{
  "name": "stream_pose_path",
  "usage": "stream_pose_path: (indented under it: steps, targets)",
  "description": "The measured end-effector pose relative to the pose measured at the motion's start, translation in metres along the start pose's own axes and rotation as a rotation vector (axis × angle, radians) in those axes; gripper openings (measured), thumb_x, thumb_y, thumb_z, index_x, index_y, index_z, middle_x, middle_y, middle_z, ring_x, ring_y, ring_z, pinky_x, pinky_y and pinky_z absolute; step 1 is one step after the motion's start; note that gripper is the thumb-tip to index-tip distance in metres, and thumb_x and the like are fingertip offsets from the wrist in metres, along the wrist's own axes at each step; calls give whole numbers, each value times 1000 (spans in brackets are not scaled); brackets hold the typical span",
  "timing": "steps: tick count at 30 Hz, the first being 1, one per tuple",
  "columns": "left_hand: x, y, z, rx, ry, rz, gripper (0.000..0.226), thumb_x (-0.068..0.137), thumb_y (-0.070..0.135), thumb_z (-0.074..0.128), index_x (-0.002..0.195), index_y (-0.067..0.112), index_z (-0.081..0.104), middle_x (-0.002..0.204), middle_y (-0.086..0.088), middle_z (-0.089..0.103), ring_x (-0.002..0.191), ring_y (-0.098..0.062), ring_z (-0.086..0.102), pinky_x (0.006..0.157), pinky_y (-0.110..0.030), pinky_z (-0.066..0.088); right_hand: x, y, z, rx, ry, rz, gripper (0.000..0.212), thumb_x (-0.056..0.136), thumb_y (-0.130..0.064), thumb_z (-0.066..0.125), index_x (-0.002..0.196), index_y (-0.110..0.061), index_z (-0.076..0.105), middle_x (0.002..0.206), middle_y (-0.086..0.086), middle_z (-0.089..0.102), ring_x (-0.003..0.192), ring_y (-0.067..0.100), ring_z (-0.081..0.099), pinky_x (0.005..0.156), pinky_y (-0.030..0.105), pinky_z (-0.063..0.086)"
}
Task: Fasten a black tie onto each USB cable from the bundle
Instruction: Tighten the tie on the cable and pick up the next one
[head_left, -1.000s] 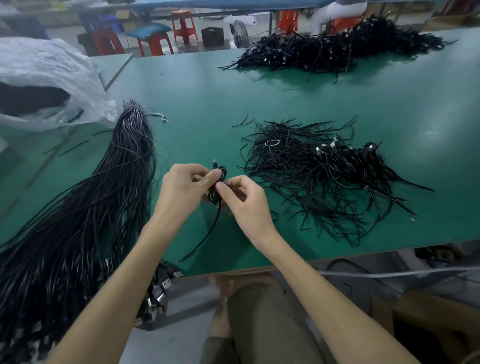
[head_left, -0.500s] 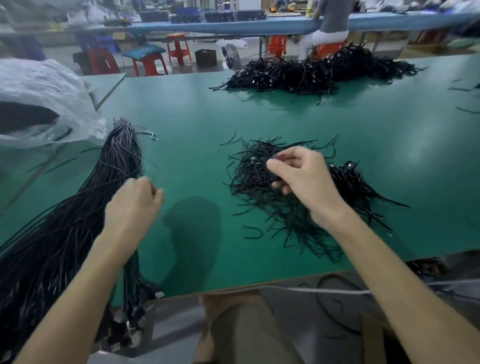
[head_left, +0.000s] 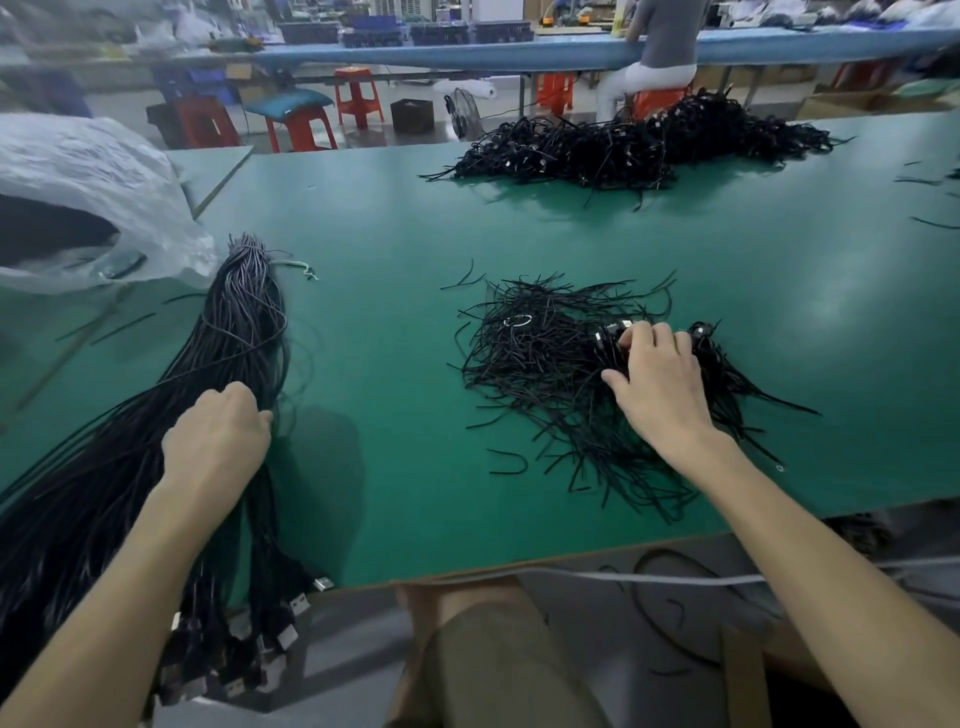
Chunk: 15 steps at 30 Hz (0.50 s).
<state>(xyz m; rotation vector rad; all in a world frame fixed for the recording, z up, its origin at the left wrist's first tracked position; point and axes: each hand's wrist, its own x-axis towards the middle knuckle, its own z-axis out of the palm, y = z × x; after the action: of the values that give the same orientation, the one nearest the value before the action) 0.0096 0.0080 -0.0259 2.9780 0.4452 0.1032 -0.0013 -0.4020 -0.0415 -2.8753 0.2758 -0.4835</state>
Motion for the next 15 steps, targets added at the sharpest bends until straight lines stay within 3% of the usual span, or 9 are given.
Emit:
stream_pose_path:
  steps: [5,8,12,15]
  targets:
    - [-7,8,-9,-209,110,161,18,99,25,67,91,10,63,91,-10,63,77,-31,56,69,-41,43,4,5,-6,53,-28,-31,37,96,-25,71,123,-9,52,123,11,56,116,29,47,98,42,45]
    - [-15,29,-16,-393,48,303,13,96,24,72,88,15,65,86,-4,67,72,-24,64,74,-40,51,4,3,-10,35,-52,-26,38,96,-24,70,126,-7,52,125,13,55,118,31,46,99,43,45]
    - [-36,65,-24,-512,-7,516,15,95,22,73,84,23,63,83,4,63,64,-11,59,64,-28,44,-3,-15,-16,-88,-34,-19,47,97,-25,67,135,-7,48,133,16,47,124,34,41,104,47,37]
    - [-53,89,-28,-628,-129,666,14,94,27,72,84,31,64,85,7,63,60,-4,54,59,-17,42,-19,-42,-20,-70,70,-155,52,94,-19,66,142,-14,46,143,10,42,134,30,34,113,48,25]
